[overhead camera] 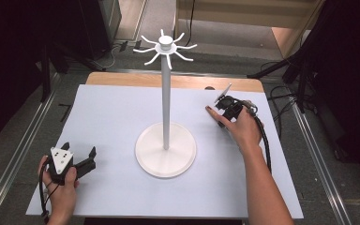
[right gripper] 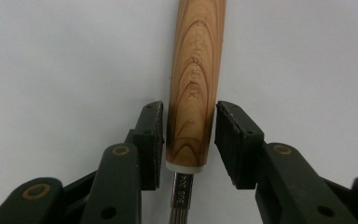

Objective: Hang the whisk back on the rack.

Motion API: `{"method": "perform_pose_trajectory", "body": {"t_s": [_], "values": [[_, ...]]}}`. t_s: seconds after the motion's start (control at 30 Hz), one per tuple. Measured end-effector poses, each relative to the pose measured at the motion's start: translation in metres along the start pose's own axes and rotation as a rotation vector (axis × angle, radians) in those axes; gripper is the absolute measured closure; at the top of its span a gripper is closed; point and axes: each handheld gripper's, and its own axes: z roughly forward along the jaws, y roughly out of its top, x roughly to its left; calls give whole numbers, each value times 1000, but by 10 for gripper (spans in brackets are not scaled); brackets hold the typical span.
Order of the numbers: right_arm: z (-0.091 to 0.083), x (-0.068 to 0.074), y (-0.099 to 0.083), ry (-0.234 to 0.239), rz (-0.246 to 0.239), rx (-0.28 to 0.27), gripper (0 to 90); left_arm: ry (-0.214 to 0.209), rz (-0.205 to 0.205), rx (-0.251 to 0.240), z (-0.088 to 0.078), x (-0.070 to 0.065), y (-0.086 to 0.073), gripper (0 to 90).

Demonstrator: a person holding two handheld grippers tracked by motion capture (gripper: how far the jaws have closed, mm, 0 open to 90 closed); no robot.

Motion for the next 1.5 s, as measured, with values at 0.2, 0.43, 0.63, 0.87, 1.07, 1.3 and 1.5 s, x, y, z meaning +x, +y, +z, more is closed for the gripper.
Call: {"method": "perform_pose_trajectory", "body": {"t_s": [0.2,0.43,0.63,0.87,1.07,1.3,1.5], "values": [[2,1,1,-22,-6,-7,631,0,2,1,0,0,0,134],[7,-2,2,15,15,8,676,1,2,2,0,0,0,135],[7,-6,-1,49,59,-6,697,0,3,4,0,0,0,135],[6,-5,-5,38,52,-30,700,-5,-2,3,0,0,0,136],[0,-3,-11,7,42,-64,700,-2,2,6,1,0,0,136],[-17,-1,-19,-9,24,-122,701,-1,1,7,1,0,0,136],[-32,2,-25,-21,20,-180,701,-1,3,7,1,0,0,136]]}}
